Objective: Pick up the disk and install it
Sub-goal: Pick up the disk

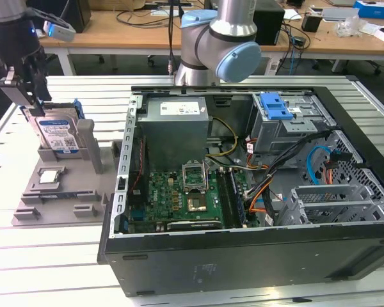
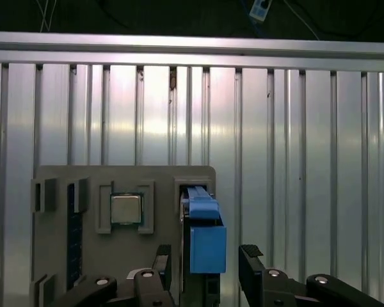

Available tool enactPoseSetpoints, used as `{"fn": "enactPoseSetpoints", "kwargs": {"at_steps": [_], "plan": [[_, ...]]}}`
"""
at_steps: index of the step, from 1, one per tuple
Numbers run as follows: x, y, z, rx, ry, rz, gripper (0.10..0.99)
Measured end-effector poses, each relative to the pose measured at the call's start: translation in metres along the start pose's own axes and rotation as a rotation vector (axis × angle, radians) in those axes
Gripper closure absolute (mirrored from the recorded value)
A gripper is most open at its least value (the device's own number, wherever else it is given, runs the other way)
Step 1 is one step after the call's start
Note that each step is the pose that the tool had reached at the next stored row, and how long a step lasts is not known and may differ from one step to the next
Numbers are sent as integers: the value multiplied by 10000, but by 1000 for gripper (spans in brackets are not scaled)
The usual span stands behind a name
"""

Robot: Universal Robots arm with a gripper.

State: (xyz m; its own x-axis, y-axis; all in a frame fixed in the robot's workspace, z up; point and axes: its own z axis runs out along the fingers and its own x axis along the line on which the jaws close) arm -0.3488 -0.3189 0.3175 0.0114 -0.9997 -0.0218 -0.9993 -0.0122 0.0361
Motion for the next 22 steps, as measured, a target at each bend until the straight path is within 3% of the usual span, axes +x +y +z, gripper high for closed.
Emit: {"fn": "enactPoseSetpoints", "kwargs": {"at_steps": [11,19,21,22], "plan": [[6,-9,262,-1,2,-71,545],[6,-10,276,-1,-9,-72,561],[6,-10,276,-1,-17,-72,686],[6,-10,276,-1,-16,-72,686]]}}
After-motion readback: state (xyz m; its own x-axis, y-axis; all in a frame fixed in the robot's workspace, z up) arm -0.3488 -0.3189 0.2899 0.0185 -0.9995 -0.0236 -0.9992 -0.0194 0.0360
